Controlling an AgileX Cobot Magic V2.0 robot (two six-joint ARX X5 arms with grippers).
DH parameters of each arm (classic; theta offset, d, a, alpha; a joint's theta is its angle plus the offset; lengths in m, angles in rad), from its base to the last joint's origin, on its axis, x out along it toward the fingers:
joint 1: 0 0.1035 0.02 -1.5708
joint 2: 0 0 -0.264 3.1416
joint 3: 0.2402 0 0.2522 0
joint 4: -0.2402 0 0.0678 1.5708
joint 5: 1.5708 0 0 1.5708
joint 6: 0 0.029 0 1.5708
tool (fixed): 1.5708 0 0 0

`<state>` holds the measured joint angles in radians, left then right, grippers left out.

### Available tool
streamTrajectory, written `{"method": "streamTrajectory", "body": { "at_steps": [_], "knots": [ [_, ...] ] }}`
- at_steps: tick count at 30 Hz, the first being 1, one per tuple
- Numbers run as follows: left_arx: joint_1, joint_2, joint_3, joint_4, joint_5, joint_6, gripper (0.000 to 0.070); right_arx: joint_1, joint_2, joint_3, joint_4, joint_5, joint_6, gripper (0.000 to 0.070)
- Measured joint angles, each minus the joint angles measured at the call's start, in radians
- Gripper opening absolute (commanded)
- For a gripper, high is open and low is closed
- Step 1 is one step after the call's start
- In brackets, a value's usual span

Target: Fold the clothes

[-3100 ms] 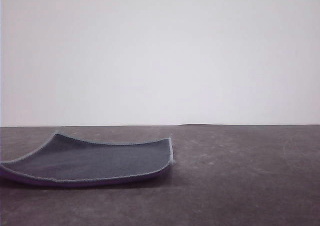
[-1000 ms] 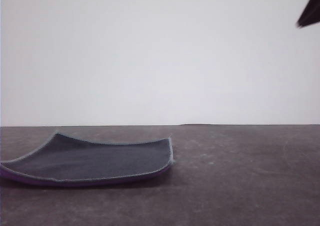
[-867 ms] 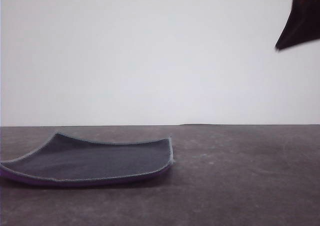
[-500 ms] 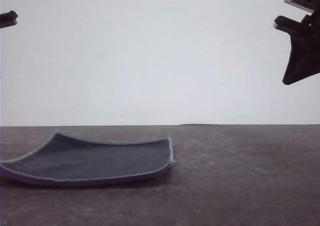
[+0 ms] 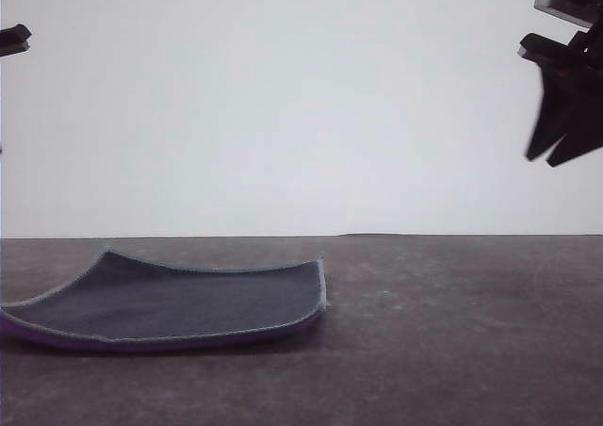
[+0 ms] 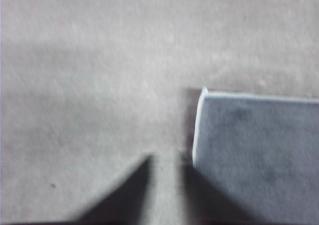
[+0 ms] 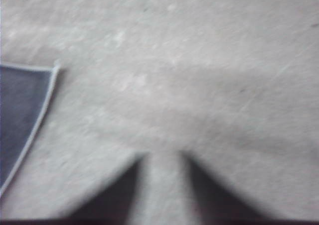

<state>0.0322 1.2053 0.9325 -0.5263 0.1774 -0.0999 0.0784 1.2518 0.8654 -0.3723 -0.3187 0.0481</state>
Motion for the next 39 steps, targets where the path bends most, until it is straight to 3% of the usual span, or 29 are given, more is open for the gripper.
{"method": "streamTrajectory", "body": {
  "at_steps": [2,8,23,29,39],
  "knots": [
    [0.0,0.0,0.0,-0.002,0.029,0.002,0.0585,0.0,0.0,0.0,-0.005,-0.015,0.001,0.07],
    [0.0,0.002,0.0,-0.003,0.136,0.002,0.0555,0.012,0.002,0.0,0.018,-0.136,0.016,0.0697],
    [0.0,0.288,0.005,0.125,0.248,-0.006,0.0547,0.163,0.293,0.013,0.329,-0.252,0.141,0.0683],
    [0.0,0.366,0.023,0.21,0.3,-0.022,0.0547,0.206,0.454,0.106,0.391,-0.31,0.208,0.0683],
    [0.0,0.479,0.128,0.259,0.311,-0.028,0.0547,0.263,0.648,0.315,0.392,-0.314,0.253,0.0683]
  ]
}}
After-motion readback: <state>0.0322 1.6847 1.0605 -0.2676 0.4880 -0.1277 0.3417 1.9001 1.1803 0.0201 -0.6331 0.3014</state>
